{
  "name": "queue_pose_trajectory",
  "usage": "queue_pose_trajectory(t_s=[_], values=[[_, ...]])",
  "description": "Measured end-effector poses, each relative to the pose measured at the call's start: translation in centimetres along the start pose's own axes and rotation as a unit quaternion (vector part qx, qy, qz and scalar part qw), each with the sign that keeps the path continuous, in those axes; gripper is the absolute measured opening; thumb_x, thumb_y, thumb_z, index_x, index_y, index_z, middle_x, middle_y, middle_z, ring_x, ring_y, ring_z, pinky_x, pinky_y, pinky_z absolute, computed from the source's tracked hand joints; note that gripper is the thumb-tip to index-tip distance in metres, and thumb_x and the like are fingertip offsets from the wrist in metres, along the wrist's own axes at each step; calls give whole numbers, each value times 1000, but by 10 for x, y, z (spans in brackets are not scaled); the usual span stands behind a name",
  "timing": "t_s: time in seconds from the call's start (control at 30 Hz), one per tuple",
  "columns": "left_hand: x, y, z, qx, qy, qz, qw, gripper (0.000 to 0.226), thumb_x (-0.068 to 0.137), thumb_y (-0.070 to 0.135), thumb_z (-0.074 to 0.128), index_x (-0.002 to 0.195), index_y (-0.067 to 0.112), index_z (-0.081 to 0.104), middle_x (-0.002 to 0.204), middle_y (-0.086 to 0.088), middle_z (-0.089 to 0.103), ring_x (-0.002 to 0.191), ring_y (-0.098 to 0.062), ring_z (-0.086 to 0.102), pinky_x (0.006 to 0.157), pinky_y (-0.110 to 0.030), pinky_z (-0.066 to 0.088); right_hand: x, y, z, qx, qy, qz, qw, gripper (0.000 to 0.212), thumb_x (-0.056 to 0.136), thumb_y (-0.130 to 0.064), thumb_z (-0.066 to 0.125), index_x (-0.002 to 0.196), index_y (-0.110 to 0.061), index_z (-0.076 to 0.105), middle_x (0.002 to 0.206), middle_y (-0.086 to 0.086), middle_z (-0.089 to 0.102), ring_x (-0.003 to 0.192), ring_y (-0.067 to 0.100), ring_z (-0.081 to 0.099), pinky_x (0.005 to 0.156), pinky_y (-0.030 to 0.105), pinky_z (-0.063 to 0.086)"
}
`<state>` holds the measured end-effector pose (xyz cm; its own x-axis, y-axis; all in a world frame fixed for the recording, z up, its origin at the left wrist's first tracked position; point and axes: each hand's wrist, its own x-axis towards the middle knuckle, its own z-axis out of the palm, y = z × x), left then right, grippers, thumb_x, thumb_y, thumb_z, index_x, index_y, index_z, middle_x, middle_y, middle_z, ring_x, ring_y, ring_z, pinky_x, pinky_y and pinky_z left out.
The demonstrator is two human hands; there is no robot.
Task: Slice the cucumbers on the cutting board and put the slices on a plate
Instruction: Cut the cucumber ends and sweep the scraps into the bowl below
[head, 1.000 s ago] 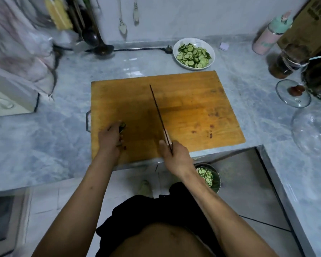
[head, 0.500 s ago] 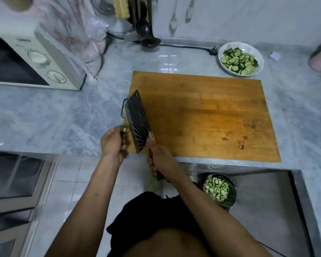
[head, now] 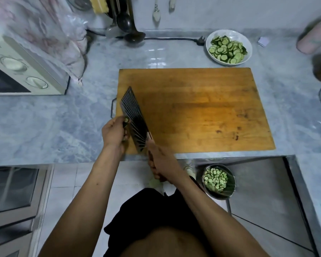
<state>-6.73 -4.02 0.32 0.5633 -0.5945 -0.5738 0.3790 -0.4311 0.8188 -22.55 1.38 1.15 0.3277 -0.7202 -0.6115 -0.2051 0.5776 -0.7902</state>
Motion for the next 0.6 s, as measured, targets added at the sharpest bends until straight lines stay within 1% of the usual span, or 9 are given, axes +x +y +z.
queue_pose_trajectory(t_s=[0.07, 0.13, 0.17, 0.23, 0.3, 0.37, 0.43, 0.5, 0.6], values=[[2, 4, 2, 6, -5, 2, 1000, 11, 90, 15, 61, 81, 9, 62, 54, -2, 51, 41, -13, 35, 36, -19, 24, -1, 4, -13, 14, 30, 26, 999, 50, 97, -67, 40, 66, -28, 42, 55, -2, 35, 39, 13, 30, 41, 22, 27], [4, 7, 6, 10, -17, 0, 1000, 8, 90, 15, 61, 87, 8, 63, 54, 2, 56, 42, -11, 36, 35, -19, 26, -4, 11, -37, 43, 63, 44, 996, 52, 94, -72, 41, 69, -26, 45, 55, -3, 38, 40, 15, 30, 40, 22, 26], [5, 9, 10, 10, -27, -2, 1000, 9, 91, 16, 61, 86, 9, 61, 53, 4, 58, 42, -11, 36, 36, -19, 27, -8, 12, -49, 57, 80, 49, 994, 51, 95, -70, 41, 73, -24, 47, 55, -2, 38, 40, 15, 30, 40, 22, 26], [4, 12, 21, 17, -45, -3, 999, 15, 92, 17, 61, 78, 11, 60, 49, 7, 58, 42, -10, 38, 37, -20, 29, -15, 11, -70, 85, 110, 45, 989, 47, 101, -60, 38, 80, -19, 47, 53, -1, 37, 39, 16, 28, 39, 22, 24], [2, 14, 31, 29, -48, -2, 998, 20, 93, 18, 60, 73, 15, 58, 48, 8, 58, 41, -8, 41, 38, -19, 32, -19, 9, -80, 103, 125, 34, 986, 46, 103, -55, 38, 80, -16, 46, 51, -1, 37, 38, 16, 28, 38, 22, 24], [3, 16, 37, 31, -40, 1, 999, 20, 93, 19, 60, 74, 16, 59, 53, 5, 58, 43, -8, 42, 39, -19, 33, -12, 5, -79, 94, 112, 23, 989, 47, 102, -57, 39, 76, -18, 46, 53, -1, 37, 38, 16, 28, 38, 23, 24], [8, 17, 37, 30, -29, -3, 999, 17, 92, 20, 61, 75, 16, 60, 59, 2, 60, 44, -8, 43, 39, -19, 34, 2, -5, -67, 76, 84, 12, 993, 51, 98, -64, 40, 69, -22, 45, 56, 0, 37, 41, 17, 30, 39, 25, 26], [15, 17, 31, 28, -15, -6, 999, 13, 90, 21, 62, 79, 14, 63, 67, -3, 61, 41, -9, 42, 38, -19, 33, 25, -24, -49, 44, 70, 3, 997, 53, 96, -69, 40, 65, -26, 43, 56, -2, 40, 43, 16, 35, 41, 25, 31], [25, 20, 19, 41, 13, -7, 999, 10, 87, 20, 63, 87, 11, 66, 73, -10, 59, 41, -12, 41, 37, -19, 31, 62, -62, -22, 22, 50, -32, 998, 53, 101, -62, 36, 68, -21, 43, 55, -3, 44, 41, 12, 40, 40, 23, 37]])
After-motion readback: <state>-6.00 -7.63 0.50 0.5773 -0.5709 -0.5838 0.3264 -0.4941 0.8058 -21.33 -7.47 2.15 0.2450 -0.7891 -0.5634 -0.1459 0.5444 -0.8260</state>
